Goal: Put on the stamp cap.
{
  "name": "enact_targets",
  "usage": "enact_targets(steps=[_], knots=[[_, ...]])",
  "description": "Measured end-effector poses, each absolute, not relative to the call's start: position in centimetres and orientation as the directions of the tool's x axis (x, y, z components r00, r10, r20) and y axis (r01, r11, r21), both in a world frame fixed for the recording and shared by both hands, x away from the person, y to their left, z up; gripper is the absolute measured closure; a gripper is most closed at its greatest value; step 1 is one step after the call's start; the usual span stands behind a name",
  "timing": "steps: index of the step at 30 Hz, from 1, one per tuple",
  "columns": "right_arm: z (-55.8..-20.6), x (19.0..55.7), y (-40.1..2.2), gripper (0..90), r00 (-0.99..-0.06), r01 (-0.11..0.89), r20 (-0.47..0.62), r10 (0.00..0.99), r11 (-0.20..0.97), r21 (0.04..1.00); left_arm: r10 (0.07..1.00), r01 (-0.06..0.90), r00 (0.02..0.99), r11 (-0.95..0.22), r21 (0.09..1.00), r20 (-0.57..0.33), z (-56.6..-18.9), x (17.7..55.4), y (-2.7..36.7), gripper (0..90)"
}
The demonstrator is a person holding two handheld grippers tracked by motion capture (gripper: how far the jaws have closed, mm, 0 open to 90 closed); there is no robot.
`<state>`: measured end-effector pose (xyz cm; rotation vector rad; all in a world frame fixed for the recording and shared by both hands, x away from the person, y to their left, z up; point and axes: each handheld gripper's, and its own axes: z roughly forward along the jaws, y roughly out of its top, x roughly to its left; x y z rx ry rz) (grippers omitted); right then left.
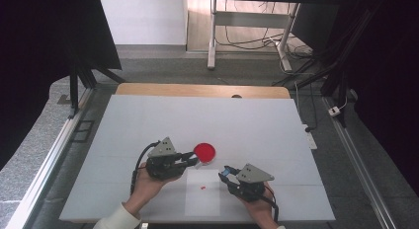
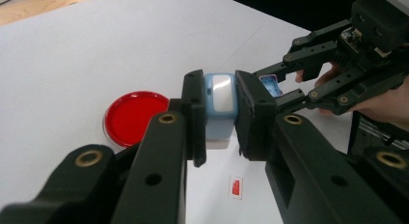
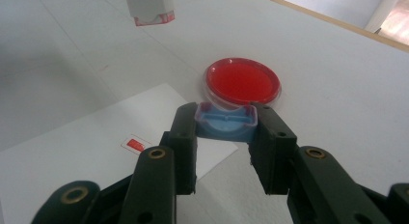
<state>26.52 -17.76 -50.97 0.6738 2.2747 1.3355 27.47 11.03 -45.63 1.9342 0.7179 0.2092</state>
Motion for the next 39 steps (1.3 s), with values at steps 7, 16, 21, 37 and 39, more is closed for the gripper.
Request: enact_targets(steps=[7, 16, 21, 37, 39], knots=[[-51.1, 26.6, -16.8, 63.9, -0.8, 0.19, -0.113, 0.589, 0.427, 0.884, 0.565, 0.389, 0.809, -0.302, 0.871, -0.165, -45.6, 27.4, 10.9, 74.7], [-51.4, 26.6, -15.8, 63.9, -0.809, 0.179, -0.12, 0.575, 0.436, 0.882, 0.56, 0.386, 0.812, -0.301, 0.872, -0.166, -45.6, 27.3, 10.7, 74.7], [-51.5, 26.7, -15.4, 63.8, -0.808, 0.173, -0.131, 0.574, 0.444, 0.879, 0.558, 0.383, 0.813, -0.301, 0.873, -0.165, -45.6, 27.3, 10.6, 74.8], [-51.7, 27.1, -13.6, 63.8, -0.803, 0.147, -0.168, 0.572, 0.463, 0.874, 0.553, 0.382, 0.815, -0.288, 0.878, -0.173, -45.5, 27.2, 10.0, 74.8], [-51.7, 27.1, -13.4, 63.8, -0.805, 0.146, -0.17, 0.568, 0.467, 0.872, 0.553, 0.379, 0.816, -0.288, 0.879, -0.17, -45.5, 27.1, 9.8, 74.7]])
